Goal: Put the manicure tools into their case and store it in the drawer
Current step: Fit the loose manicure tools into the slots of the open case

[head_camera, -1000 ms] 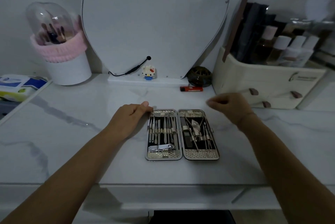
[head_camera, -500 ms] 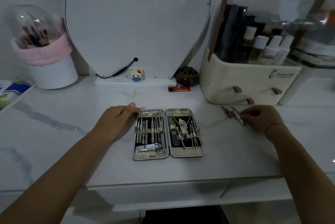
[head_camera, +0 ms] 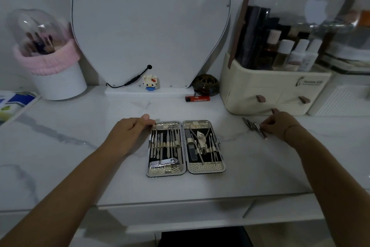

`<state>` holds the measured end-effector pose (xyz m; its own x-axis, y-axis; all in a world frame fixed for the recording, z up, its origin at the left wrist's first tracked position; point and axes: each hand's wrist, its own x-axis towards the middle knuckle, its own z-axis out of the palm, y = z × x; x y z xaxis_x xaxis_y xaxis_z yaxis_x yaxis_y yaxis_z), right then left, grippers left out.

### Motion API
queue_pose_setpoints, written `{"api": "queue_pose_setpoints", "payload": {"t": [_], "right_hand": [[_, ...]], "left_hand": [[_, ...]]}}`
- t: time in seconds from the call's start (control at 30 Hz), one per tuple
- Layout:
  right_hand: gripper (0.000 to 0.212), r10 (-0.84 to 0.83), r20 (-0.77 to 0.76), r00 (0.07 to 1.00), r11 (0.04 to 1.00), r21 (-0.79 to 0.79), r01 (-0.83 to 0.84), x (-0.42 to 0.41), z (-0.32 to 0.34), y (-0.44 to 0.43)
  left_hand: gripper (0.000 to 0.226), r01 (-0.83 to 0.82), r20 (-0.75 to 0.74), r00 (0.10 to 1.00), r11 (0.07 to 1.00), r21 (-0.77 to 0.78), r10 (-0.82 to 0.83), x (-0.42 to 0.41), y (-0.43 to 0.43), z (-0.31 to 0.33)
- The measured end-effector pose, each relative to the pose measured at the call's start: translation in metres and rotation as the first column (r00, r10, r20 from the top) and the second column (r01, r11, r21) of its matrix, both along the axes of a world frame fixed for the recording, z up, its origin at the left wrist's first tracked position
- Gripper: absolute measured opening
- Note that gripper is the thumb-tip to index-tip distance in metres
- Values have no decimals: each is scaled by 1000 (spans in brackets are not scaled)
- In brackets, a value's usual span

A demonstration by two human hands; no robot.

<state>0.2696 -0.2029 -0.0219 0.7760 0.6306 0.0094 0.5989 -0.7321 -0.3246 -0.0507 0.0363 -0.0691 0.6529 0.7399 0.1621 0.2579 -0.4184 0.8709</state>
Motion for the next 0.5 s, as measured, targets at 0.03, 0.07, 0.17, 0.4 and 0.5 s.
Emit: {"api": "queue_pose_setpoints", "payload": {"t": [0.03, 0.07, 0.17, 0.4, 0.5], "right_hand": [[20, 13, 10, 1000, 1000, -17, -13, 0, 0, 0], [21, 22, 16, 1000, 999, -32, -22, -1, -1, 0], [27, 25, 22, 999, 998, -55, -24, -4, -4, -2], [16, -82, 11, 997, 966, 248, 77, -5, -12, -10], [12, -86, 4, 996, 962, 262, 82, -2, -12, -10]], "left_hand": [[37, -2, -11, 1000, 1000, 9, 2, 0, -1, 1], [36, -3, -25, 1000, 1000, 22, 3, 0, -2, 2], [36, 2, -38, 999, 999, 42, -1, 0, -4, 5], [34, -14, -13, 1000, 1000, 14, 14, 1, -3, 3], [36, -29, -24, 999, 999, 22, 30, 2, -4, 4]]}}
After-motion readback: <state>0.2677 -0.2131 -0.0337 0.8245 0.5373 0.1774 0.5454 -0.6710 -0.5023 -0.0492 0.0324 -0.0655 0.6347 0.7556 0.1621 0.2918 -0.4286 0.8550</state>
